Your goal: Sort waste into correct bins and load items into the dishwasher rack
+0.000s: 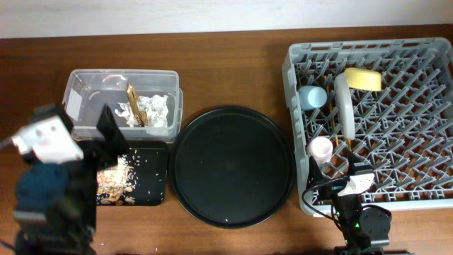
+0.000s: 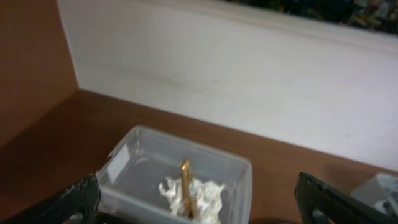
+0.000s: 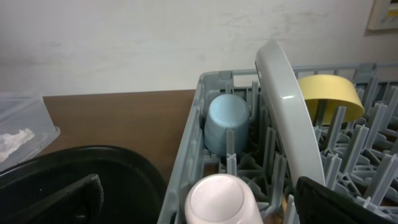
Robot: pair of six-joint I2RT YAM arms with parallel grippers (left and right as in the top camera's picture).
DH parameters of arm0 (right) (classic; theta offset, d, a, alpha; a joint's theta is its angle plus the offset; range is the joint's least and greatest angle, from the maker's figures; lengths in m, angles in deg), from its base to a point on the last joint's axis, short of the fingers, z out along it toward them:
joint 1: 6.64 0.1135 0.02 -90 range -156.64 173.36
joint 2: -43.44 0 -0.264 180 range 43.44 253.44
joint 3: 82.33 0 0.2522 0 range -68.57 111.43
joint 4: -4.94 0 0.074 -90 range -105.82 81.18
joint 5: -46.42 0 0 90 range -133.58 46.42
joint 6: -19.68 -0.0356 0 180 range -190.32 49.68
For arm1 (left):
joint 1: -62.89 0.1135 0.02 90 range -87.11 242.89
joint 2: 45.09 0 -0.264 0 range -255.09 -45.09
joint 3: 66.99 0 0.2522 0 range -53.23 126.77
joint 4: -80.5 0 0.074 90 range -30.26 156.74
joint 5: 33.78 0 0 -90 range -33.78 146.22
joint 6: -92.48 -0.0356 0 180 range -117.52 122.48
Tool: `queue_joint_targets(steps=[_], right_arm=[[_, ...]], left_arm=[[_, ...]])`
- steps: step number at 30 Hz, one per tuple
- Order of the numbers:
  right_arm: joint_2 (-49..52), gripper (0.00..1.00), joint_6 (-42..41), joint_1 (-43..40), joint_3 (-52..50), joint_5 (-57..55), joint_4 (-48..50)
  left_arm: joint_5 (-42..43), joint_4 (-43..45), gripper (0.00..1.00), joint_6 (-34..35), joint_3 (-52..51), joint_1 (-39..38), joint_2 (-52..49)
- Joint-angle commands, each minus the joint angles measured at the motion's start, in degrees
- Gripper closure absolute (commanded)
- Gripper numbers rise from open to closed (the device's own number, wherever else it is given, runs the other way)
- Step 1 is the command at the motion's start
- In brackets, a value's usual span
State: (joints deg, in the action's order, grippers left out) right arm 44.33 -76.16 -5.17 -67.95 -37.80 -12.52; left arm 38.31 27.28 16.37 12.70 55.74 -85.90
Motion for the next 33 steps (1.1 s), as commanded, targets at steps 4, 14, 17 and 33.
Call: queue_joint_targets(steps=[4, 14, 17, 33], right_arm=[[-0.5, 0.01, -0.5, -0.4, -0.3, -0.7, -0.4], [-0.5, 0.01, -0.5, -0.4, -0.3, -0.7, -0.4], [-0.5, 0.01, -0.5, -0.4, -0.3, -0.7, -0.4], [-0.5, 0.01, -0.5, -0.4, -0.3, -0.7, -0.4]], left_arm=[[0.8, 2.3, 0.01, 3.7, -28.0, 0.3, 18.8], [10.6, 34.3, 0.01, 7.5, -57.3, 4.0, 35.5], [12.6, 41.6, 0.01, 7.5, -62.9, 5.4, 38.3], [18.8, 34.7, 0.01, -10.3, -65.4, 8.3, 40.6]])
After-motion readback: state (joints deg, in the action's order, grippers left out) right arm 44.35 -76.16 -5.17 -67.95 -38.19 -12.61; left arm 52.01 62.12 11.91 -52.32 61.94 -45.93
